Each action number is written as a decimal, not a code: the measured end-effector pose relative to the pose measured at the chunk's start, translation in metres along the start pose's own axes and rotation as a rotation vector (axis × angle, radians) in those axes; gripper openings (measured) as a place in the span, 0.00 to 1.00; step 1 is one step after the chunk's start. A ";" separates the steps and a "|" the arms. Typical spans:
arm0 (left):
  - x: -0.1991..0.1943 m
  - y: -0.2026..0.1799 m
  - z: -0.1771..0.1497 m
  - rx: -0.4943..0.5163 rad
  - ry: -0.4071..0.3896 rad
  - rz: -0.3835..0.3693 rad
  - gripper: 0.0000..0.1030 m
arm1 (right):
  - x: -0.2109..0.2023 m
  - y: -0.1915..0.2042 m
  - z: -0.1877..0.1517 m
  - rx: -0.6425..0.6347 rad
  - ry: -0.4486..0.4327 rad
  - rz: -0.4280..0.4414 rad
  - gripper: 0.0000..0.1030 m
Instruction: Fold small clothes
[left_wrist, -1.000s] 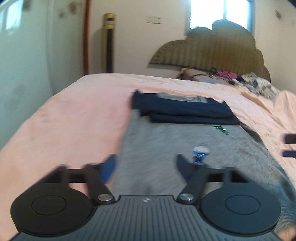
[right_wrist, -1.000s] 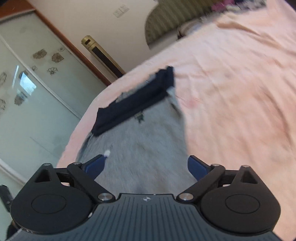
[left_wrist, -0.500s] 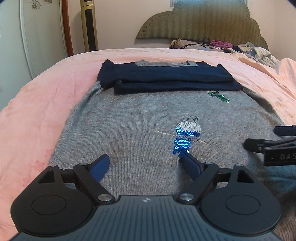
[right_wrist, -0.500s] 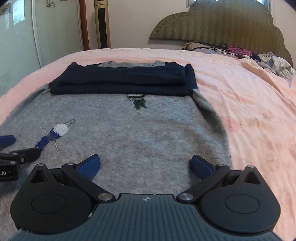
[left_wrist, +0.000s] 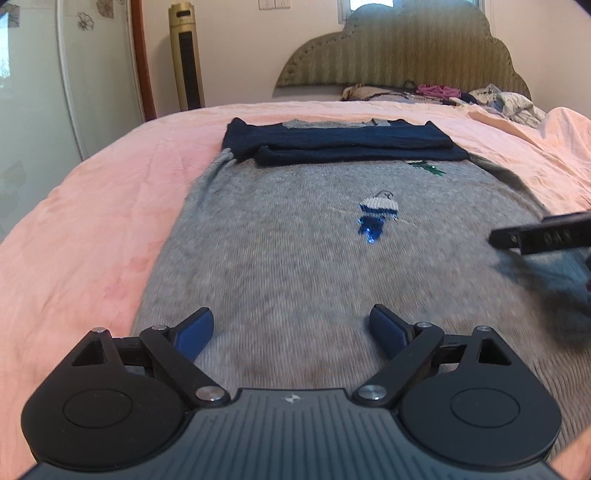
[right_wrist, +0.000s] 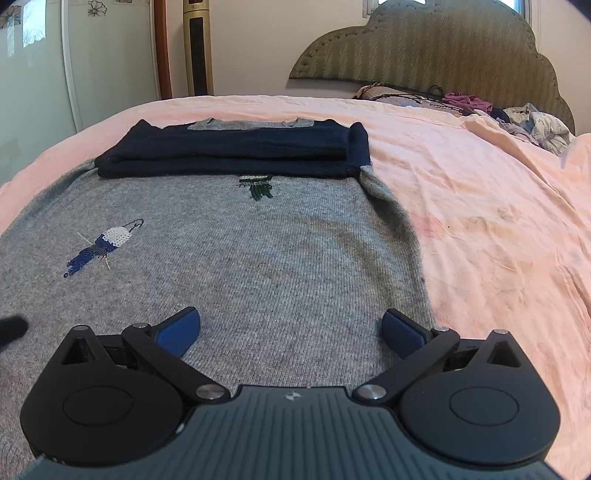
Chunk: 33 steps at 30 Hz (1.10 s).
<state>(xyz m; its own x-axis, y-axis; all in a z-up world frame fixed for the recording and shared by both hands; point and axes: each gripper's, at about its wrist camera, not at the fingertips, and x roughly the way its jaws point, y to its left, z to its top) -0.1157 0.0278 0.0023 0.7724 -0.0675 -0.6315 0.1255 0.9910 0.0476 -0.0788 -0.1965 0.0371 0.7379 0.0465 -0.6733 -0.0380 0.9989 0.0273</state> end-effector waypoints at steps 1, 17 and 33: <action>-0.003 0.000 -0.003 -0.007 -0.006 0.001 0.89 | 0.000 0.000 0.000 0.000 0.000 0.000 1.00; -0.011 -0.001 -0.011 -0.031 0.010 0.018 1.00 | 0.000 0.000 0.000 0.000 -0.001 0.000 1.00; -0.027 0.022 -0.010 -0.048 0.034 -0.009 1.00 | -0.035 -0.010 -0.019 0.004 0.003 0.050 1.00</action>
<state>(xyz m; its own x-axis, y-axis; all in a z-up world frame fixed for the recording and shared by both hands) -0.1402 0.0527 0.0126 0.7497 -0.0734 -0.6577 0.1018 0.9948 0.0050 -0.1170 -0.2085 0.0465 0.7334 0.0960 -0.6730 -0.0721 0.9954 0.0633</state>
